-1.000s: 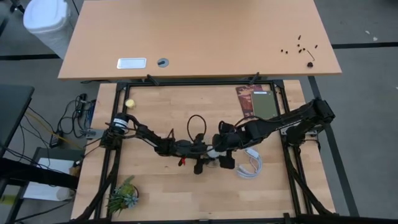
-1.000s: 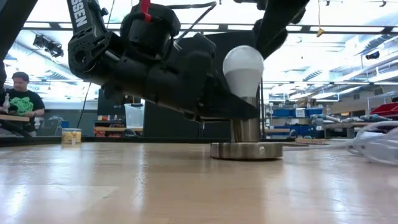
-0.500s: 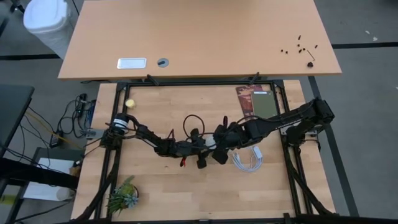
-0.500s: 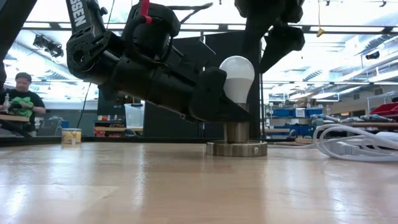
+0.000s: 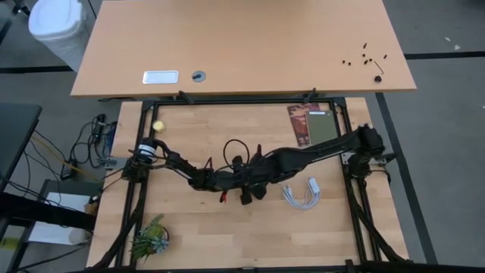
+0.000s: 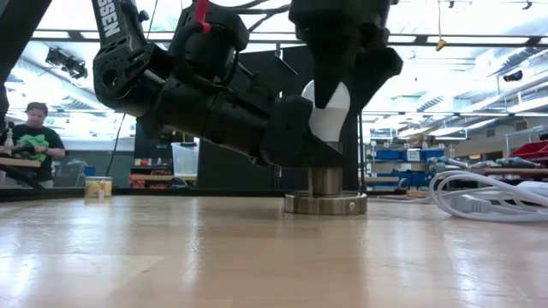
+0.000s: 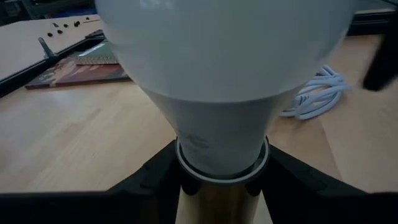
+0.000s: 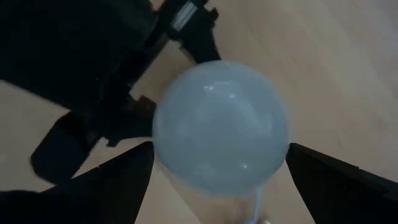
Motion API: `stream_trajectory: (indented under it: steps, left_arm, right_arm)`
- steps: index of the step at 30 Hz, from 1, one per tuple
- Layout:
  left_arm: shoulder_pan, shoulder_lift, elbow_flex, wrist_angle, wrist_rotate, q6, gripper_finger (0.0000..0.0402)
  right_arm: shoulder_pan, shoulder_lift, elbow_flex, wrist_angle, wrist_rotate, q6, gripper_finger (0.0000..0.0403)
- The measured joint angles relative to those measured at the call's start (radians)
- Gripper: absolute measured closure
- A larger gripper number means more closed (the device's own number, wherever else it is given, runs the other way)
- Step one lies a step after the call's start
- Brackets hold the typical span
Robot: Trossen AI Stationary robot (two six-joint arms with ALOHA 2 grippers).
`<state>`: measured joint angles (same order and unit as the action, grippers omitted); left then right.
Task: Screw lightbulb
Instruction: Remove the light bulb from the lamp
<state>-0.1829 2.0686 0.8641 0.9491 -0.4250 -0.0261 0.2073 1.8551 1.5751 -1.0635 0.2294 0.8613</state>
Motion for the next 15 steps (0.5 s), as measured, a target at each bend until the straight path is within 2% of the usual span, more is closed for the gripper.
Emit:
stream_trajectory:
  steps: [7,15]
  left_arm:
    - [0.000,0.001,0.002,-0.002,-0.001,-0.025,0.0217]
    - [-0.002,0.001,0.002,-0.004,-0.004,-0.034,0.0217]
  right_arm:
    - [-0.007,0.111,0.142,-0.079,0.018,0.038,0.0030]
    - [-0.005,0.124,0.142,-0.088,0.054,0.153,0.0030]
